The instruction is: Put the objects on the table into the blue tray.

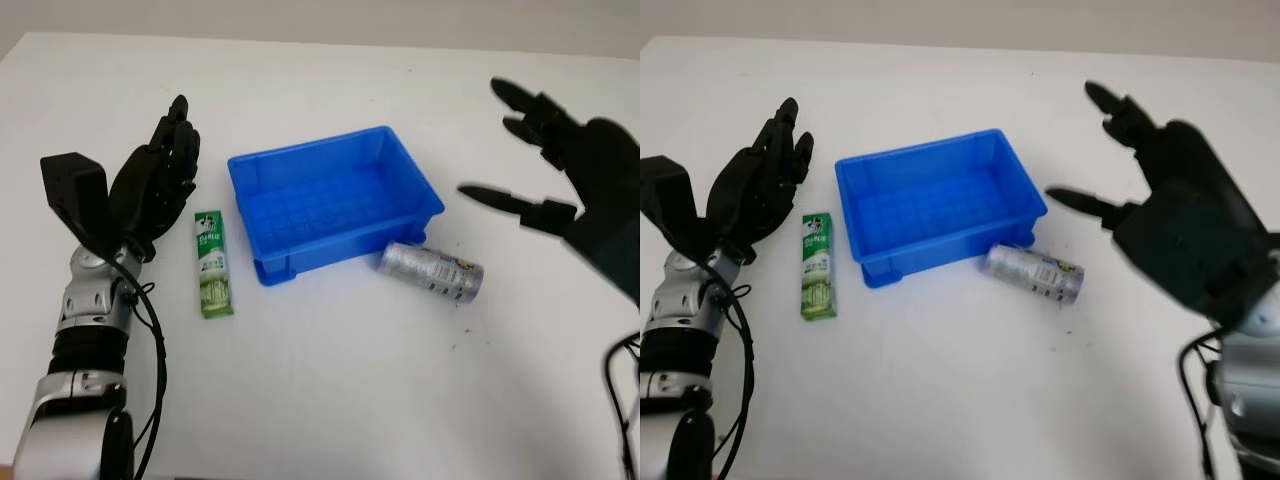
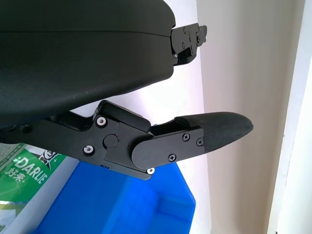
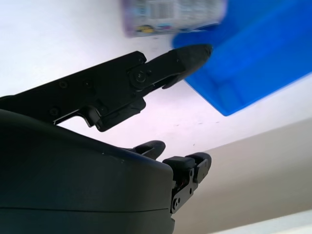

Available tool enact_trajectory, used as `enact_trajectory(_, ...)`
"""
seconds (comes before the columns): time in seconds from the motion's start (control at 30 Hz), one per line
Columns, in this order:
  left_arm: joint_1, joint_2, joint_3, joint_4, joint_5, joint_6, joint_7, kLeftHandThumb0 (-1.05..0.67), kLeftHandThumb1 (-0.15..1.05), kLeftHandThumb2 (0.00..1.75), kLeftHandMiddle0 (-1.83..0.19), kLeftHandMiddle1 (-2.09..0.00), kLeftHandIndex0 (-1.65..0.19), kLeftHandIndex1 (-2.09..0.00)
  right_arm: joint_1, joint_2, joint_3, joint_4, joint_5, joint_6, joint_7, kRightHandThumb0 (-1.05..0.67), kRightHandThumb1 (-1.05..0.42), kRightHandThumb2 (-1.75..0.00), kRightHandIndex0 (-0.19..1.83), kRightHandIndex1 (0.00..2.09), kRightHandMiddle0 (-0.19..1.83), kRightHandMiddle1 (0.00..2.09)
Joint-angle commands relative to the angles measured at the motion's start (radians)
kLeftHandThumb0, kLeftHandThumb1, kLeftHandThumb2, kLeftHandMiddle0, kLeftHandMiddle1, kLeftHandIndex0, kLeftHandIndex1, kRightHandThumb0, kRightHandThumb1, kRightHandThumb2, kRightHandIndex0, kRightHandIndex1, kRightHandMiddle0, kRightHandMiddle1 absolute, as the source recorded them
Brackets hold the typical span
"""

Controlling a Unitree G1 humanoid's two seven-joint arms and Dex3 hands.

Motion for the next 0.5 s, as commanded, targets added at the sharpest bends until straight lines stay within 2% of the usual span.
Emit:
enact_trajectory(0.0,-0.017,0.005,0.003,0.002,-0.006,-0.008,-0.007,-0.79,1.05,0.66,0.19,0.0,0.19,0.0,0.034,-0.056,-0.029,-0.094,-0.036,0.059,0.059,-0.6,-0.84,-0.05,0.42,0.16,0.41,0.07)
enact_trajectory(0.07,-0.021,0.004,0.001,0.006,-0.005,-0.011,-0.012,-0.79,1.05,0.65,0.19,0.0,0.19,0.0,0.056,-0.105,-0.051,-0.133,-0.07,0.076,0.132,-0.61,-0.86,-0.06,0.41,0.13,0.4,0.06)
enact_trajectory(0.23,-0.028,0.0,-0.002,0.015,-0.003,-0.017,-0.017,-0.79,1.05,0.65,0.19,0.0,0.19,0.0,0.056,-0.167,-0.117,-0.14,-0.183,-0.028,0.353,-0.66,-0.91,-0.07,0.44,0.11,0.45,0.07)
enact_trajectory(0.33,-0.032,-0.002,-0.004,0.018,-0.001,-0.02,-0.013,-0.79,1.05,0.65,0.19,0.0,0.19,0.0,0.016,-0.121,-0.144,-0.14,-0.215,-0.087,0.47,-0.65,-0.91,-0.06,0.48,0.12,0.48,0.07)
enact_trajectory(0.47,-0.036,-0.002,-0.008,0.022,0.002,-0.022,-0.011,-0.79,1.05,0.65,0.19,0.0,0.19,0.0,-0.059,-0.069,-0.115,-0.14,-0.323,-0.142,0.635,-0.68,-0.94,-0.06,0.53,0.12,0.5,0.07)
